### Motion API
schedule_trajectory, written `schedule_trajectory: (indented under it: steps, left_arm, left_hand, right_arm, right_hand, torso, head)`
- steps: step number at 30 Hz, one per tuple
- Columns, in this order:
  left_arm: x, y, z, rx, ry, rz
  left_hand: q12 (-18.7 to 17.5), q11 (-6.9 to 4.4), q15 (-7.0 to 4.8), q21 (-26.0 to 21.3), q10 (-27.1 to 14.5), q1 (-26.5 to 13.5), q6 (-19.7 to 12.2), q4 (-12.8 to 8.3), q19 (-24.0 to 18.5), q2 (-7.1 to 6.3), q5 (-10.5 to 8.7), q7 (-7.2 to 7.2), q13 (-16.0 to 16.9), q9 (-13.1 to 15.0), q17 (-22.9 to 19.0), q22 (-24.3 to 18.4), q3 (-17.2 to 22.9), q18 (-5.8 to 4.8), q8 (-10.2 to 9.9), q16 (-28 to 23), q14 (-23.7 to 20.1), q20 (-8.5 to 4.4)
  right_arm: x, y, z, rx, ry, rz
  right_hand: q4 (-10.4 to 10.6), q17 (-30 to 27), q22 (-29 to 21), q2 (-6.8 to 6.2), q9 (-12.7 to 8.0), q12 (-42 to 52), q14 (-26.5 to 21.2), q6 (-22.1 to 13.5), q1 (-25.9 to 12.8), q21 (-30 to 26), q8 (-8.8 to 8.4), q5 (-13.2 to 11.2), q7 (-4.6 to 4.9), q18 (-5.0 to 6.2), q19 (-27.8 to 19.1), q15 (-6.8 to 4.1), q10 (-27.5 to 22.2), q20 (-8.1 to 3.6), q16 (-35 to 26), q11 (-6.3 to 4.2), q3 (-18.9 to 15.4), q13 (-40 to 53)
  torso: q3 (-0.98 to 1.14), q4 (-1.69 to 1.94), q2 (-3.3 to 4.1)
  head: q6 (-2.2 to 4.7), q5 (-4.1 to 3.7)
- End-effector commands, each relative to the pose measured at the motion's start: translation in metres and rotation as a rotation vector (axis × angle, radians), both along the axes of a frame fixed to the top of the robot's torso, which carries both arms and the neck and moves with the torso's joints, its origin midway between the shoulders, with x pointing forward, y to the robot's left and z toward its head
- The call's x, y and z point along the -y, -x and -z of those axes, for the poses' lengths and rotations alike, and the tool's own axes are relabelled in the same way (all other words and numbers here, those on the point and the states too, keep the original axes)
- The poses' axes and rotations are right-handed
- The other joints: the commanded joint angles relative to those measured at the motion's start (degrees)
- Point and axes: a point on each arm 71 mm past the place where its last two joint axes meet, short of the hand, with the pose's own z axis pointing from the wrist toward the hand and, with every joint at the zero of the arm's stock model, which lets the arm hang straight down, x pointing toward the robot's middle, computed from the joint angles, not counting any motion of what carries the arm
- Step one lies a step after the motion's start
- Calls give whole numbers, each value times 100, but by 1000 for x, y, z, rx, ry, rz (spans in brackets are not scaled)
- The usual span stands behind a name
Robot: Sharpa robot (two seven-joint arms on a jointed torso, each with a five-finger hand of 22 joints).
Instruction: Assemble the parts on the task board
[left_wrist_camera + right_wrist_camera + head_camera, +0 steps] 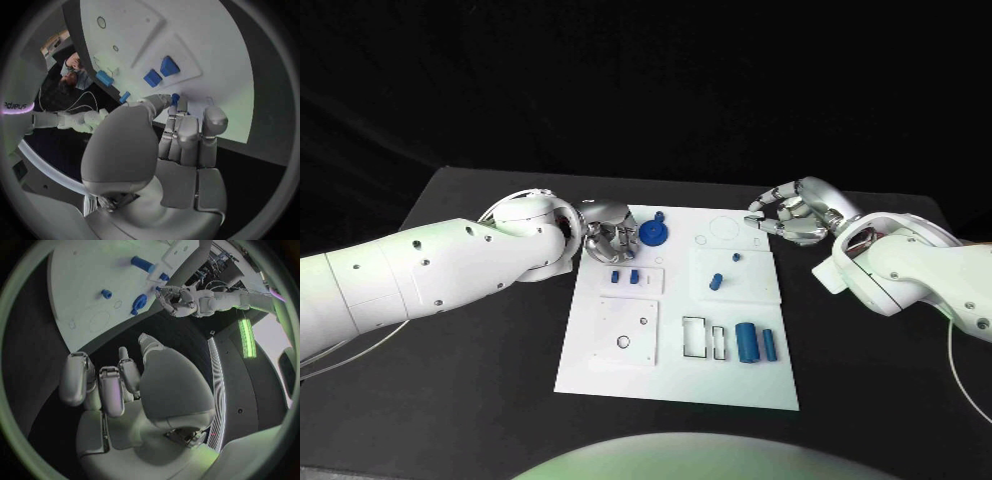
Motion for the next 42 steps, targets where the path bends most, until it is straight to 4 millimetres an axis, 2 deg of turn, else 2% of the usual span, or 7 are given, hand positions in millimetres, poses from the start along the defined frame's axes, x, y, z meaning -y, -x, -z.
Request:
schedule_trajectory:
  steps: [1,19,28,32,36,42]
  left_arm:
    - [1,2,4,-19,-6,9]
    - [-1,2,4,-18,-5,0]
    - [-4,0,4,-18,-10,-12]
    - [-5,-1,4,-12,-7,-19]
    - [-7,-2,3,-2,0,-26]
    - [-8,-2,3,3,4,-31]
  left_hand:
    - [-20,-5,11,-44,-46,-55,-60,-1,-39,4,-14,-12,10,-10,-5,-11,-32,-11,-41,8,-48,8]
    - [-36,40,52,-79,-232,-182,-249,57,-65,-85,-7,28,45,-51,-76,-43,-78,-5,-186,5,-88,39]
    - [-1,44,57,-127,-332,-180,-484,63,-102,-107,-2,31,87,-96,-162,-96,-82,8,-330,-15,-132,46]
    - [-2,96,99,-275,-550,-184,-559,73,-266,-121,0,8,100,-108,-435,-288,-102,49,-376,-112,-255,71]
    - [4,205,195,-448,-994,-162,-622,71,-470,-125,3,-47,98,-113,-762,-490,-158,92,-412,-200,-451,155]
    - [34,218,207,-491,-1058,-148,-601,70,-522,-110,4,-44,105,-107,-861,-544,-171,106,-401,-221,-499,171]
  right_arm:
    - [-1,0,0,1,5,-14]
    - [-1,0,0,2,5,-13]
    - [-1,0,0,4,5,-12]
    - [0,0,0,4,5,-12]
    - [0,0,0,4,5,-11]
    - [0,0,0,4,5,-10]
  right_hand:
    - [-2,709,451,-10,-7,-31,411,-30,-51,-20,31,36,1,89,-33,-28,-47,1,-30,7,27,-6]
    - [-5,704,447,-18,-10,-36,411,-38,-70,-38,41,38,-2,90,-32,-32,-46,-3,-36,3,38,-13]
    - [-5,704,447,-18,-10,-36,411,-38,-70,-38,41,38,-2,90,-32,-32,-46,-3,-36,3,38,-13]
    - [-5,704,447,-18,-10,-36,411,-38,-70,-38,41,38,-2,90,-32,-32,-46,-3,-36,3,38,-13]
    - [-5,704,447,-18,-10,-36,411,-38,-70,-38,41,38,-2,90,-32,-32,-46,-3,-36,3,38,-13]
    - [-5,704,447,-18,-10,-36,411,-38,-70,-38,41,38,-2,90,-32,-32,-46,-3,-36,3,38,-13]
  torso:
    - [3,-3,1]
    - [-1,-1,2]
    - [-4,-3,1]
    - [-2,-1,2]
    - [-1,-4,1]
    - [1,-6,1]
  head:
    - [-2,4]
    - [-8,5]
    - [-5,4]
    - [-5,5]
    - [-4,5]
    - [6,3]
